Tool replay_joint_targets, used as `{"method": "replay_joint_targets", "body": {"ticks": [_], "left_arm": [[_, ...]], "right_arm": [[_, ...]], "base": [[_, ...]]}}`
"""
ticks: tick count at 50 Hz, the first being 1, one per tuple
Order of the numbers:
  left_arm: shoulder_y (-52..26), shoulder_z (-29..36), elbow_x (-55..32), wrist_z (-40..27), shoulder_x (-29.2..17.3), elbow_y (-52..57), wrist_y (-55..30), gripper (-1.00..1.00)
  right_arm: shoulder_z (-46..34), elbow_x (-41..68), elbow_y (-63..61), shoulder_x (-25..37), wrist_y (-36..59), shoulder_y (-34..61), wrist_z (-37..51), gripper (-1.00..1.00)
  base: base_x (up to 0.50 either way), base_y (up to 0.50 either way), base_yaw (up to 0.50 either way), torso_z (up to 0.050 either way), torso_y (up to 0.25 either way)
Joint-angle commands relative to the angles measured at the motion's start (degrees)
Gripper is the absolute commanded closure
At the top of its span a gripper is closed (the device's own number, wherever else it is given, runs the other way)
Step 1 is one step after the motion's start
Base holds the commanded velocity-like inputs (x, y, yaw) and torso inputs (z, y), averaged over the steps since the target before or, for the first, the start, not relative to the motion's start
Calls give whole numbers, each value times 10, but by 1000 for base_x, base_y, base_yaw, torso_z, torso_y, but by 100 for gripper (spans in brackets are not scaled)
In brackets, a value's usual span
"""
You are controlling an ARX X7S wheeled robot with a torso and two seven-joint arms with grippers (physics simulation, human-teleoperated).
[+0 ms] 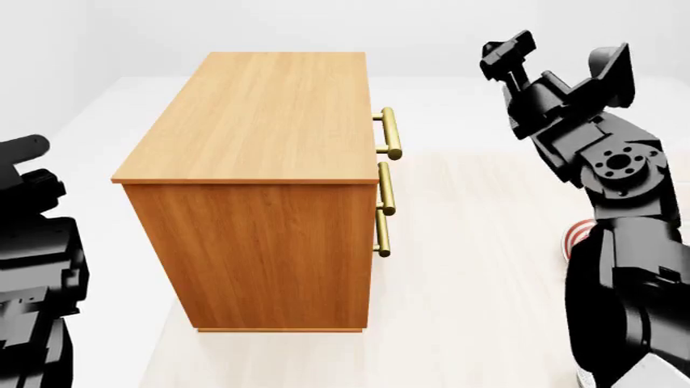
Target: Open the top drawer of the cabinet and put the bowl in it.
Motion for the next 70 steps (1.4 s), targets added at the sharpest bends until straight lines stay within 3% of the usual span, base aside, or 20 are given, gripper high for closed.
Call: {"method": "replay_joint_targets", "body": {"ticks": [1,14,49,70], "left_arm": [[6,-5,0,0,2,0,3,-100],[7,-4,1,-2,3,0,4,-100],[19,-11,1,-3,3,0,4,-100],[22,-12,1,-3,3,0,5,-100]], "right_arm": [[44,32,110,-12,-43,13,-51,-100],[72,9,130,-28,-51,-8,-57,-100],[320,-255,131,-98,5,-33,-131,-100],[396,-365,131,-120,35,-35,-166,-100]], "base": [[0,0,0,0,0],[0,0,0,0,0],[0,0,0,0,0],[0,0,0,0,0]]}}
